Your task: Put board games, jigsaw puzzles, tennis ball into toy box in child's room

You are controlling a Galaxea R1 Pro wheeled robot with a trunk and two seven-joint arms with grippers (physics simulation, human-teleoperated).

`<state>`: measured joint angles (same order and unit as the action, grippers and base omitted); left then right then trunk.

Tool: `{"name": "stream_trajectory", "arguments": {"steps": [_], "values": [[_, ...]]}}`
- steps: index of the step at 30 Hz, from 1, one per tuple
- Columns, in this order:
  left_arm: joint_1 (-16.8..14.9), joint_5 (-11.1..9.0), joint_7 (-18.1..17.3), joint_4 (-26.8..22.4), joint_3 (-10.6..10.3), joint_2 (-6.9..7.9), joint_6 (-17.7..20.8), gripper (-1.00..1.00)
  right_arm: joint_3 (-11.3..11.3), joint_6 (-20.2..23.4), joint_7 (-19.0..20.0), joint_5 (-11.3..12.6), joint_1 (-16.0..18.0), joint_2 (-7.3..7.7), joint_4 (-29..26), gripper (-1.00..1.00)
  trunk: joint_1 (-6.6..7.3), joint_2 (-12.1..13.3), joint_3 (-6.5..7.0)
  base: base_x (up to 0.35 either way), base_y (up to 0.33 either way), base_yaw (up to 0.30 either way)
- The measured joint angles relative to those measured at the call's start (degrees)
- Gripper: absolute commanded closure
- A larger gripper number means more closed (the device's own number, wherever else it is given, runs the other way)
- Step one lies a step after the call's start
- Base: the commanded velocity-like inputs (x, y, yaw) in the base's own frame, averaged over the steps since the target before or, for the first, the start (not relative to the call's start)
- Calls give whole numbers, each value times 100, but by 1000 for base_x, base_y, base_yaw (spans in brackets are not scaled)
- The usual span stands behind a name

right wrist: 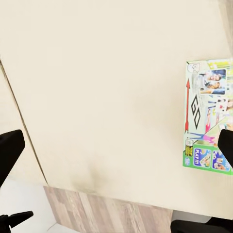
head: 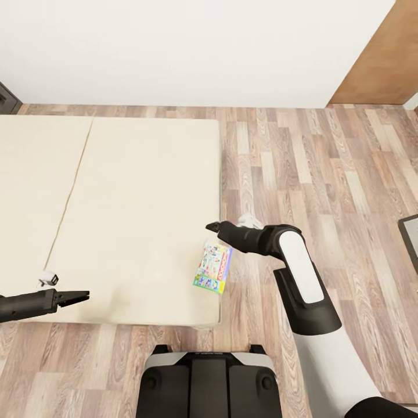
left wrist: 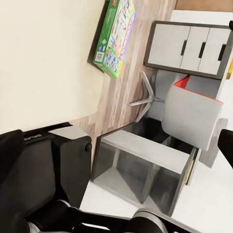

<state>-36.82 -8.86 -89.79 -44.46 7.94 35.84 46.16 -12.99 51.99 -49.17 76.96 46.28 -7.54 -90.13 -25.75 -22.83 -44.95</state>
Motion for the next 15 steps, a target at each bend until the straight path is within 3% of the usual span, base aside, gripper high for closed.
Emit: {"name": "stream_trajectory", "arguments": {"steps": [15], "values": [[0, 0, 0, 0, 0, 0, -1, -100, -6, -1, 2, 0, -1, -1, -1, -100, 0, 0, 142, 0, 0, -94]]}}
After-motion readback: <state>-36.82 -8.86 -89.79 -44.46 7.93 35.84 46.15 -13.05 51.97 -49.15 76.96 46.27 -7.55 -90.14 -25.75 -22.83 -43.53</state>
